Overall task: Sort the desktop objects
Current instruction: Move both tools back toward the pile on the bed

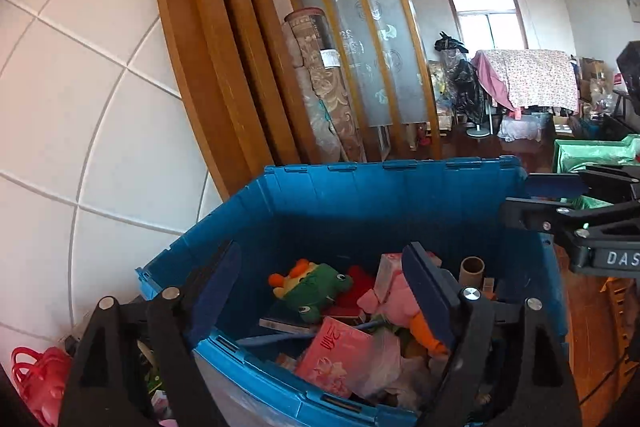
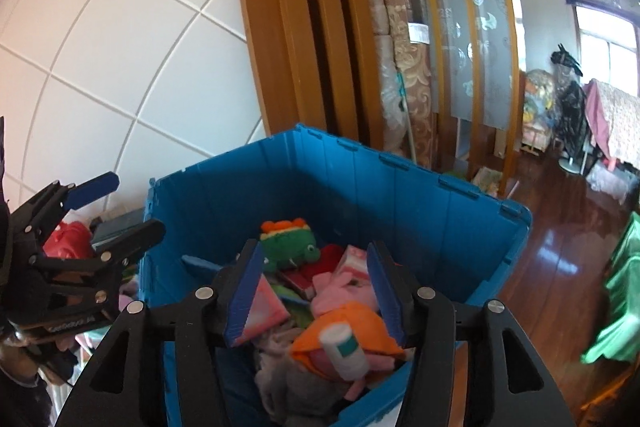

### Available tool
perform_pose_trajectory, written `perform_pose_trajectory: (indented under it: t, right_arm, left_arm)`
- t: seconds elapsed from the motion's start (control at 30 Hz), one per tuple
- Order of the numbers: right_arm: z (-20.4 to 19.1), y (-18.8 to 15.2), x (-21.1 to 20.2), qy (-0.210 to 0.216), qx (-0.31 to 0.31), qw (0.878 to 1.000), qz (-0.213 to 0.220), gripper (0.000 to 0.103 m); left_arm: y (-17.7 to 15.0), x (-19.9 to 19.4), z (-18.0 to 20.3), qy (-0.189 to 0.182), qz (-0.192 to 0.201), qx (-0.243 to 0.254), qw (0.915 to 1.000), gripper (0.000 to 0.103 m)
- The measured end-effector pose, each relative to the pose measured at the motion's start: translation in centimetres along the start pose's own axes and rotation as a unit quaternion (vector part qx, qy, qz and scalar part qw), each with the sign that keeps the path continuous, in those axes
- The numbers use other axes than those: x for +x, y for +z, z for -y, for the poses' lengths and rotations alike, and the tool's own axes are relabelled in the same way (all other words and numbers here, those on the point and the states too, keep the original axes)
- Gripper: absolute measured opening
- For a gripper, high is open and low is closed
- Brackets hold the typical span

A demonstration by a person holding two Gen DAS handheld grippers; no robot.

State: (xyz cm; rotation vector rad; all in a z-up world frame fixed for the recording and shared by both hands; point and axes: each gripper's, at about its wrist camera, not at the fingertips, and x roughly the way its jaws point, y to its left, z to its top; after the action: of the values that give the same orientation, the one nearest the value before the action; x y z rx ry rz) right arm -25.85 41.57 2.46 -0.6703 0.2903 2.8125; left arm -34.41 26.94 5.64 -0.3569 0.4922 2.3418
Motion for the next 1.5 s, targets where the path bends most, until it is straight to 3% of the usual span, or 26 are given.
perform_pose_trajectory:
  t: [0.2,0.4,0.6,0.97,1.13,1.3,1.5]
  right_arm:
    - [-0.1,-1.6,-1.2,-0.017,-0.019,1.0,0.014,0.069]
    - [0.1,-2.8,-1.5,0.0,-0.006,1.0,0.012,0.07]
    - [-1.0,-3.2,-3.2,0.0,0.005,1.0,0.026,0.081]
    - [-9.0,-4.9,-5.2,0.041,-0.016,0.999,0.028,0.091]
    - [-13.3,-6.5,-6.3,0.06,-0.031,0.997,0.026,0.103]
    - [-17.2,-9.5,-5.4,0.095,-0.04,0.995,-0.012,0.103]
    - [-21.2,-14.2,-2.8,0.112,-0.064,0.988,-0.079,0.103]
  left_arm:
    - [-1.8,0.3,-0.6,0.02,-0.013,-0.037,0.999,0.083]
    - [-4.2,-0.2,-1.1,0.049,-0.034,-0.059,0.9965,0.083]
    - [-6.3,-2.9,-2.7,0.079,-0.036,-0.061,0.9944,0.083]
    - [-11.2,-10.0,-7.8,0.137,-0.046,-0.057,0.9879,0.083]
    - [-15.1,-14.4,-11.8,0.182,-0.052,-0.048,0.9808,0.083]
    - [-20.2,-18.2,-16.6,0.214,-0.08,-0.063,0.9716,0.083]
    - [-27.1,-19.3,-18.1,0.199,-0.131,-0.075,0.9683,0.083]
